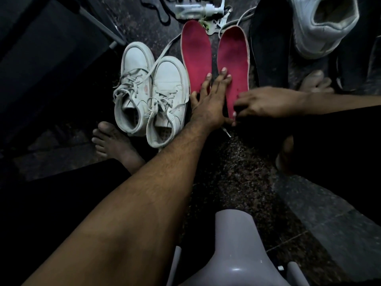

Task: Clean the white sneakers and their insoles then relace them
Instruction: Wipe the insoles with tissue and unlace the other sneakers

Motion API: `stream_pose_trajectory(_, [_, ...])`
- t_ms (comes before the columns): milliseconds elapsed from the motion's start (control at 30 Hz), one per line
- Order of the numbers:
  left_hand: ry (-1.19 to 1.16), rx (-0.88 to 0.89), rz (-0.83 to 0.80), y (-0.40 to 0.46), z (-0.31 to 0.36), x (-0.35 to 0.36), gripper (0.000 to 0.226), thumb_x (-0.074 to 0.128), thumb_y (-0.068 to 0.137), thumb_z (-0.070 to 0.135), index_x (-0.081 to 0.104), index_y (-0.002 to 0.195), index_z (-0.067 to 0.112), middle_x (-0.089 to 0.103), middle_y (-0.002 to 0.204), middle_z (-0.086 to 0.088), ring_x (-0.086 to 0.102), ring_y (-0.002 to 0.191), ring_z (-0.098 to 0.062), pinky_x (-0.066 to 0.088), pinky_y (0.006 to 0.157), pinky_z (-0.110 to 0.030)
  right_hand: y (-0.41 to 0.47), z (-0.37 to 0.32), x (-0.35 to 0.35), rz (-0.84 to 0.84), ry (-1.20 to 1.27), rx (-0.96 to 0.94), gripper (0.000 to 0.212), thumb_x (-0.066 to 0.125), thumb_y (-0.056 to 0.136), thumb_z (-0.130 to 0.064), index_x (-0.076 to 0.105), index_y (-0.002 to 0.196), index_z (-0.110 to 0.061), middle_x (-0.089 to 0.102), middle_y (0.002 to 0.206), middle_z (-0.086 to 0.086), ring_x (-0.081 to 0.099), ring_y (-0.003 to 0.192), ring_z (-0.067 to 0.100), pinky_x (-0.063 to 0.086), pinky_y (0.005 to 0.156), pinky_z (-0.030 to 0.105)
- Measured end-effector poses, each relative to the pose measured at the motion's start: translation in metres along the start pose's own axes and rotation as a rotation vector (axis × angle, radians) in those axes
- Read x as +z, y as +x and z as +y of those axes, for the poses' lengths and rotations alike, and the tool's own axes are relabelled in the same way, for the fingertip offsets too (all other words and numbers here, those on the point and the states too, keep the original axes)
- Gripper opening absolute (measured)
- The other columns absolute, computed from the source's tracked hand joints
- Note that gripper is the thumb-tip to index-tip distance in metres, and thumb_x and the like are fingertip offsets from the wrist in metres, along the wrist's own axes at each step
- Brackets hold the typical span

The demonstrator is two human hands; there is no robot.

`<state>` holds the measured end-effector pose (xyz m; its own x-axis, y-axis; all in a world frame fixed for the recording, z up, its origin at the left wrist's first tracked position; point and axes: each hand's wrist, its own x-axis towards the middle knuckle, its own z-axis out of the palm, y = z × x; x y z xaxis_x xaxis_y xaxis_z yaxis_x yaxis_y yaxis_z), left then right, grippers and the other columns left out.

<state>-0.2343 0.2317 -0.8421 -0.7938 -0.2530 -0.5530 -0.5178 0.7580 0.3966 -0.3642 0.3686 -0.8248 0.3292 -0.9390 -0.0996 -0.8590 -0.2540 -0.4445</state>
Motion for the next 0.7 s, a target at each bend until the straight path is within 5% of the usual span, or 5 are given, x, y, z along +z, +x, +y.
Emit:
stream_pose_trajectory(200, [0.008,-0.005,0.001,0.001,-0.001,-0.001,0.13,0.09,0.059,0.045,0.007,0.158,0.034,-0.012,0.164,0.022,-0.012,0.152,-0.017,0.006,0.114,-0.06,-0.002,0.02,-0.007,0.198,0.137,0.376,0.042,0.05,0.089,-0.046,0.073,0.102,-0.013,0.064,0.102,0.007,0.06,0.1,0.029,0.044,0.08,0.031])
stream_pose_trajectory(333, [0.007,0.0,0.013,0.002,0.0,0.001,0.123,0.088,0.064,0.039,0.009,0.158,0.035,-0.011,0.164,0.021,-0.011,0.152,-0.018,0.006,0.115,-0.06,0.004,-0.007,0.001,0.012,0.141,-0.017,0.026,0.051,0.094,-0.03,0.07,0.098,-0.013,0.064,0.097,0.005,0.065,0.09,0.026,0.057,0.069,0.042])
stream_pose_trajectory(467, [0.007,-0.007,-0.004,0.001,0.0,-0.002,0.135,0.092,0.055,0.045,0.005,0.158,0.035,-0.011,0.164,0.022,-0.012,0.152,-0.018,0.007,0.114,-0.059,0.009,0.025,-0.024,0.166,0.088,0.319,0.033,0.06,0.091,-0.024,0.069,0.12,-0.01,0.063,0.113,0.015,0.063,0.102,0.035,0.056,0.076,0.048])
stream_pose_trajectory(633, [-0.013,-0.015,0.009,0.001,0.001,0.001,0.119,0.086,0.068,0.036,0.008,0.158,0.037,-0.012,0.163,0.023,-0.011,0.152,-0.016,0.005,0.116,-0.06,0.016,-0.006,-0.003,-0.056,0.079,-0.023,0.026,0.065,0.086,-0.019,0.071,0.109,-0.008,0.063,0.114,0.01,0.067,0.096,0.029,0.058,0.069,0.038])
stream_pose_trajectory(700, [-0.004,-0.01,0.007,0.002,0.0,0.001,0.127,0.09,0.061,0.041,0.008,0.158,0.036,-0.011,0.163,0.023,-0.011,0.152,-0.016,0.006,0.114,-0.059,0.009,0.011,-0.012,0.052,0.094,0.169,0.03,0.061,0.089,-0.022,0.071,0.114,-0.007,0.063,0.112,0.015,0.065,0.098,0.034,0.057,0.071,0.043])
